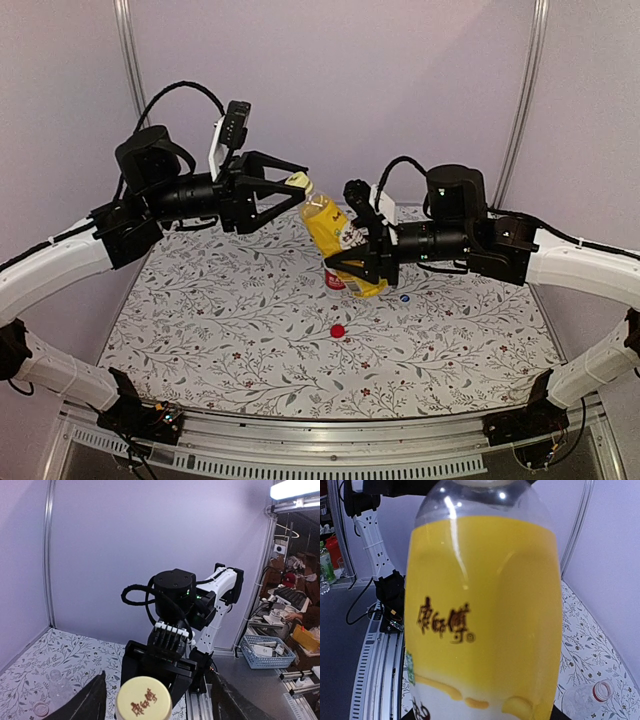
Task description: Unscrew the bottle caps
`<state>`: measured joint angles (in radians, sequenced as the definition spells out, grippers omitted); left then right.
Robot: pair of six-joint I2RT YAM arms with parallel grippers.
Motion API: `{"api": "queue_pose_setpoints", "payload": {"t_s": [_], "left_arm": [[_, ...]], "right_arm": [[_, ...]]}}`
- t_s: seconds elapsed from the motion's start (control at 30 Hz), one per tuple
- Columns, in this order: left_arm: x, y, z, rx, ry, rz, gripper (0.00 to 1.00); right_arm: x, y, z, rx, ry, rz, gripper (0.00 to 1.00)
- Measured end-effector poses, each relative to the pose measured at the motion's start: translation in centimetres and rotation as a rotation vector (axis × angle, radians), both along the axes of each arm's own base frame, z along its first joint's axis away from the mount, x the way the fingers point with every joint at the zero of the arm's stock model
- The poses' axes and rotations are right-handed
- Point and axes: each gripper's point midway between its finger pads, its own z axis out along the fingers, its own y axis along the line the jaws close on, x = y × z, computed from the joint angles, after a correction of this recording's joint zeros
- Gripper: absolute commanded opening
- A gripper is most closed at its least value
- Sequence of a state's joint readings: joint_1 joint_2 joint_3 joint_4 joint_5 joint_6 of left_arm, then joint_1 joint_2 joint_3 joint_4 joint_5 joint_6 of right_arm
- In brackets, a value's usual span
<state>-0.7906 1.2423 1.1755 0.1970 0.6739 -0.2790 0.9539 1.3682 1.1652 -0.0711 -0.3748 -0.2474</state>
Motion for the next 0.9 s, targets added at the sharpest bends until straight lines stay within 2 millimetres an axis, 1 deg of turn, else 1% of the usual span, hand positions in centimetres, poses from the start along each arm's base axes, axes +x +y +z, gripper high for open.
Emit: {"api": "queue_pose_setpoints", "payload": {"t_s": [0.1,0.27,0.8,0.9], "left_arm": [[-0.73,-0.23,-0.32,0.011,-0.017,-0.049,0.67],[-1.17,-0.28,-0.41,0.014,-0.037,-0.078,0.58],[-1.00,-0.01,0.05,-0.001,-0.062,-0.078,0.47],[-0.88,0.09,0.11,-0.003,-0.061,-0.077,0.43]], "right_arm": [[-0.56,0.15,0.15,0.010,0.008,0.034,0.35],[-0.89,0.18,0.22,0.016,0.017,0.058,0.36],[-1.18,0.24,0.34,0.024,0.026,0.077,0.36],[-1.17,0.27,0.25,0.023,0.027,0.078,0.36]]}}
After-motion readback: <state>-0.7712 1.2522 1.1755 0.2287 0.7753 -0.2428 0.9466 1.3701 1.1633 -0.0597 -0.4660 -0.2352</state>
